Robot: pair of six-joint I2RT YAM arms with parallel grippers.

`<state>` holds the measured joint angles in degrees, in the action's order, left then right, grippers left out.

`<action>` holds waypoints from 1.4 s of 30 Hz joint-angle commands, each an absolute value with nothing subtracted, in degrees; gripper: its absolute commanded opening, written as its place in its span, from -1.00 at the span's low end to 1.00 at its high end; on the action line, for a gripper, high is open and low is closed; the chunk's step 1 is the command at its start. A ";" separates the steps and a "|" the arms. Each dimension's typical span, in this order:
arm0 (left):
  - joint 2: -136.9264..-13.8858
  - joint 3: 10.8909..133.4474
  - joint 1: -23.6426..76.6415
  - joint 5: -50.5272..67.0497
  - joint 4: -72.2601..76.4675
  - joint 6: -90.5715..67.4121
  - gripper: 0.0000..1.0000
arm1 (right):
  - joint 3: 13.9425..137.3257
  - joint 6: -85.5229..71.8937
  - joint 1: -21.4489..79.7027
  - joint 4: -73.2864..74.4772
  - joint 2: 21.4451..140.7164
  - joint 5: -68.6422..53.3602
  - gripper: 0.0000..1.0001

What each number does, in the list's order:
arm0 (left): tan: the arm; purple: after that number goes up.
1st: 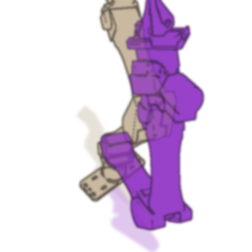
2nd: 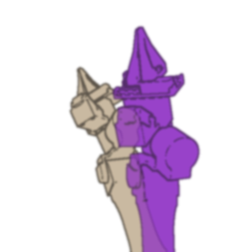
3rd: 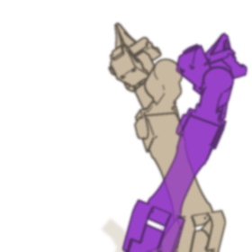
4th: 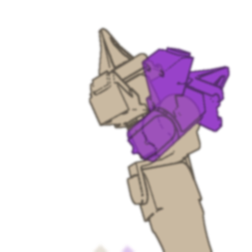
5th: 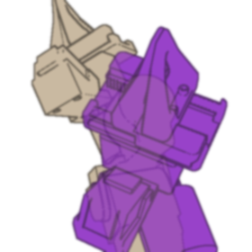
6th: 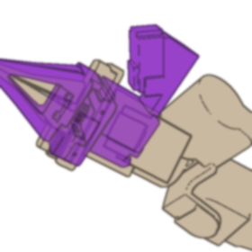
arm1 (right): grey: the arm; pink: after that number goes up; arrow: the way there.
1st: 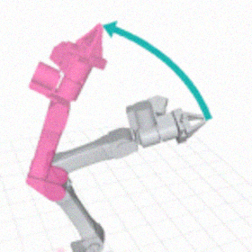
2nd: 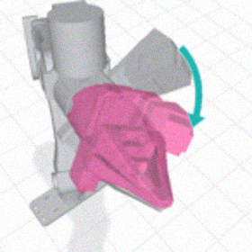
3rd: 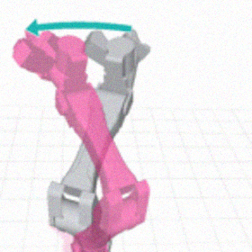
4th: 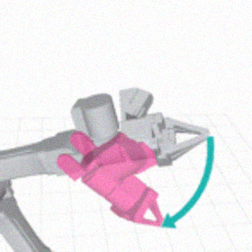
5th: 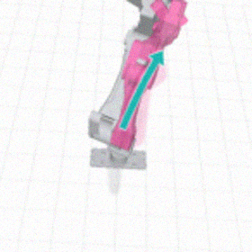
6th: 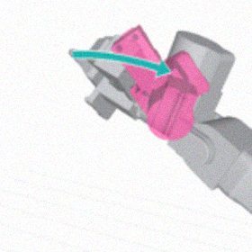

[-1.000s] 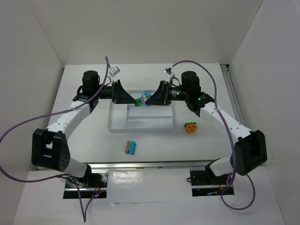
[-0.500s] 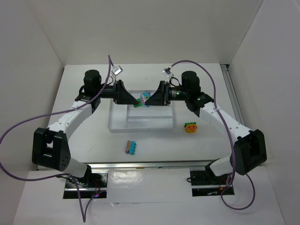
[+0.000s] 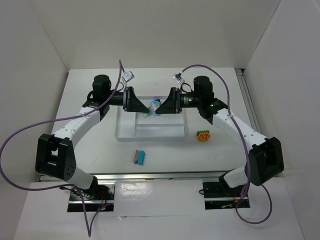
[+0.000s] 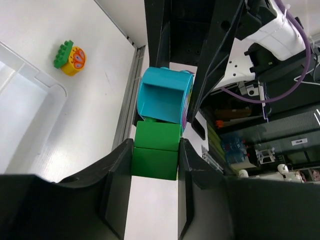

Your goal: Sort the legos into containers by color

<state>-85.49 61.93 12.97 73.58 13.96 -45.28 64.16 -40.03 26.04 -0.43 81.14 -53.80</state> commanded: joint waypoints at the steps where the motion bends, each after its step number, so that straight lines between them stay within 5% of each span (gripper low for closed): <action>1: -86.04 65.30 14.24 76.02 11.34 -40.26 -1.00 | 64.51 -37.89 26.54 0.69 81.65 -51.08 -0.55; 9: -85.52 68.90 9.33 70.14 -6.49 -29.88 -1.00 | 69.60 -26.12 17.94 16.24 79.55 -42.21 -0.55; 14: -86.66 69.52 5.63 57.07 -15.54 -29.18 -1.00 | 74.08 -22.95 21.34 28.81 82.16 -11.51 -0.55; 17: -87.88 69.52 4.92 44.06 -21.43 -32.69 -1.00 | 76.03 -21.62 24.51 32.34 87.53 -2.93 -0.55; 31: -89.82 75.50 4.39 30.32 -33.31 -30.41 -1.00 | 75.76 -14.24 31.20 27.33 101.41 6.33 -0.46; 32: -90.43 74.98 4.39 31.11 -33.31 -30.41 -1.00 | 76.46 -14.76 31.20 28.12 101.95 6.33 -0.40; 33: -90.44 74.97 4.39 31.11 -33.31 -30.41 -1.00 | 77.16 -14.77 31.72 28.12 102.48 5.63 -0.07; 37: -90.44 75.59 4.92 33.05 -33.31 -29.71 -1.00 | 77.17 -14.77 32.95 29.36 103.01 6.84 0.71; 42: -90.44 77.60 4.92 39.00 -32.26 -26.73 -1.00 | 77.69 -15.55 33.49 30.50 100.64 8.35 0.71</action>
